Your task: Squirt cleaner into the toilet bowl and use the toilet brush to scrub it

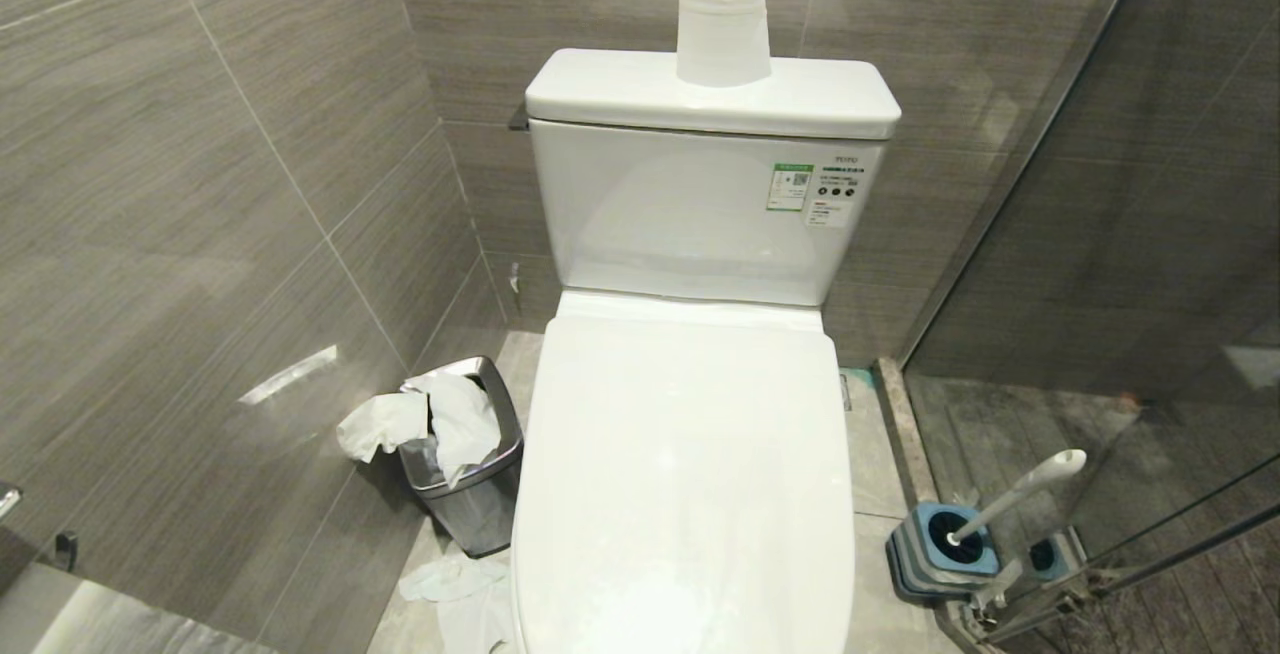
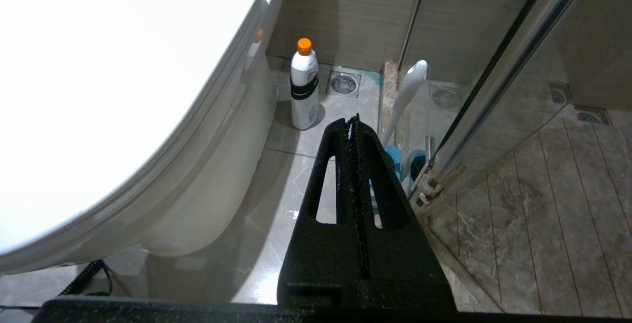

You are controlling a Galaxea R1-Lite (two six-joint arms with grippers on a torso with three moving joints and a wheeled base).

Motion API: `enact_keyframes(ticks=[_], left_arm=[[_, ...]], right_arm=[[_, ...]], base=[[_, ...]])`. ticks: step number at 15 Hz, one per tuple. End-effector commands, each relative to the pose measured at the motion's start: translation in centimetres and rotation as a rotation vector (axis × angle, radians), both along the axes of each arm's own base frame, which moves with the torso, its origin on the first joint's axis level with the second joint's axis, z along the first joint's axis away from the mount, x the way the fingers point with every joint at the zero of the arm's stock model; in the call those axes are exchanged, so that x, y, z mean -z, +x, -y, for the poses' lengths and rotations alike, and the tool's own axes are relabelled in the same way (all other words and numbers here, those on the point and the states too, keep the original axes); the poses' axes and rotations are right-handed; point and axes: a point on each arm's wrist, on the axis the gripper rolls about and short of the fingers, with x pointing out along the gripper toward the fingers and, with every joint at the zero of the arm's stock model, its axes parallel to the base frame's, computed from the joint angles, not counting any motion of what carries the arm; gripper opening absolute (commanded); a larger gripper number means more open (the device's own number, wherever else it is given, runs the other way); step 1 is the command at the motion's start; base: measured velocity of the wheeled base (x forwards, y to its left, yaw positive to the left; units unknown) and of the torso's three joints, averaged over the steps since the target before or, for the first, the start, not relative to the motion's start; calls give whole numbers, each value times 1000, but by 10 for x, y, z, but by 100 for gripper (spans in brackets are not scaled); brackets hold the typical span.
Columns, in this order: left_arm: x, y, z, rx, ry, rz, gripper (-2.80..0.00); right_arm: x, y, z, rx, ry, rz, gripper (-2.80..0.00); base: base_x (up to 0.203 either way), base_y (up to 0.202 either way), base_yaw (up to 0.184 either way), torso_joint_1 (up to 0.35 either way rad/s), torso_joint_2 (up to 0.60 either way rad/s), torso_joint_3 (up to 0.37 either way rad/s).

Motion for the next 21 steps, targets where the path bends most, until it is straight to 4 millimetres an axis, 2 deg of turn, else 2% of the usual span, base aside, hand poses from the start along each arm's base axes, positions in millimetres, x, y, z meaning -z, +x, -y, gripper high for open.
enact_keyframes(ticks=[1, 4, 8, 12, 14, 17, 21], left_arm=[[28, -32, 0, -78, -4, 36, -280], [53, -49, 5, -152, -14, 67, -280], [82, -68, 5, -168, -18, 161, -280], [116, -72, 7, -181, -24, 143, -280], [141, -73, 8, -188, -23, 134, -280], [179, -65, 9, -204, -24, 102, -280], [205, -27, 9, -233, -40, 112, -280]], right_arm=[[0, 0, 0, 0, 0, -1, -280], [0, 0, 0, 1, 1, -1, -280], [0, 0, 0, 1, 0, -1, -280], [0, 0, 0, 1, 0, -1, -280], [0, 0, 0, 0, 1, -1, -280], [0, 0, 0, -1, 1, -1, -280], [0, 0, 0, 0, 1, -1, -280]], base=[[0, 0, 0, 0, 0, 0], [0, 0, 0, 0, 0, 0], [0, 0, 0, 0, 0, 0], [0, 0, 0, 0, 0, 0], [0, 0, 0, 0, 0, 0], [0, 0, 0, 0, 0, 0], [0, 0, 0, 0, 0, 0]])
